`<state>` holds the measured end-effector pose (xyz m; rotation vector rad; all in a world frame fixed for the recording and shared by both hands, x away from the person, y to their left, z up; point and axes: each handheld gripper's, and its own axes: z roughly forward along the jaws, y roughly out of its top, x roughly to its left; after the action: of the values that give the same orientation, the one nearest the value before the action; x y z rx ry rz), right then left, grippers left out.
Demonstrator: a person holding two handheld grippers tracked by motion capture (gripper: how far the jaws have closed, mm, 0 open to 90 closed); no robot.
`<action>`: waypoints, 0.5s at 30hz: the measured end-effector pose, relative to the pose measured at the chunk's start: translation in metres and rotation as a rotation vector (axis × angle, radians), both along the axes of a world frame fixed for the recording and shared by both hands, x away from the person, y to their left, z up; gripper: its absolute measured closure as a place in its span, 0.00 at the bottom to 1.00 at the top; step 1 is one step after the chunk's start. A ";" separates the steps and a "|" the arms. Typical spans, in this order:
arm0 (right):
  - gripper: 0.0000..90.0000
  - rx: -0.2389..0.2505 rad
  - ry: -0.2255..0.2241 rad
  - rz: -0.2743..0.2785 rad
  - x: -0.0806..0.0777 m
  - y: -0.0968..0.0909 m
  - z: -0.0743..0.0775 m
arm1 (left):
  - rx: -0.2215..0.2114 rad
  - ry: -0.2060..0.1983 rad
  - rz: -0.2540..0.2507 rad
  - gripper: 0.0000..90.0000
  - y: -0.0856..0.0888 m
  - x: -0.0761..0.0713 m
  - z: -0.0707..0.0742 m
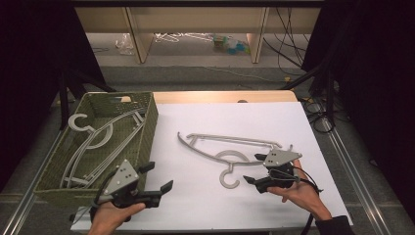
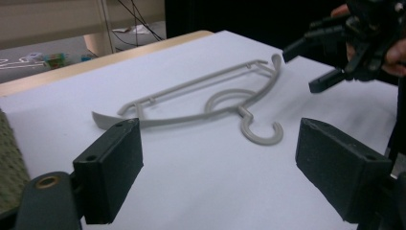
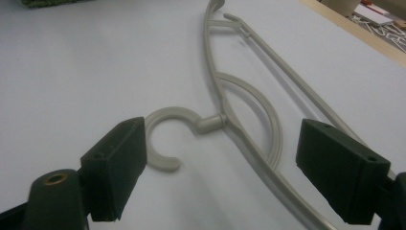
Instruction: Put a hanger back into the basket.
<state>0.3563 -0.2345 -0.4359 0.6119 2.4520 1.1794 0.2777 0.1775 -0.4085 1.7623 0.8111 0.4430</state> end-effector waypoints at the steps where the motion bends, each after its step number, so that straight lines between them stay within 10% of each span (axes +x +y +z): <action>1: 0.20 0.000 0.000 0.000 0.000 0.000 0.000 | 0.016 -0.001 -0.004 0.18 -0.003 -0.002 -0.004; 15: 0.19 -0.014 0.028 0.005 0.019 -0.008 -0.006 | 0.058 0.014 -0.071 0.18 -0.026 -0.006 -0.035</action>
<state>0.3752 -0.2421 -0.4420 0.6226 2.4844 1.1618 0.2715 0.1515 -0.4436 1.8437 0.7491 0.4110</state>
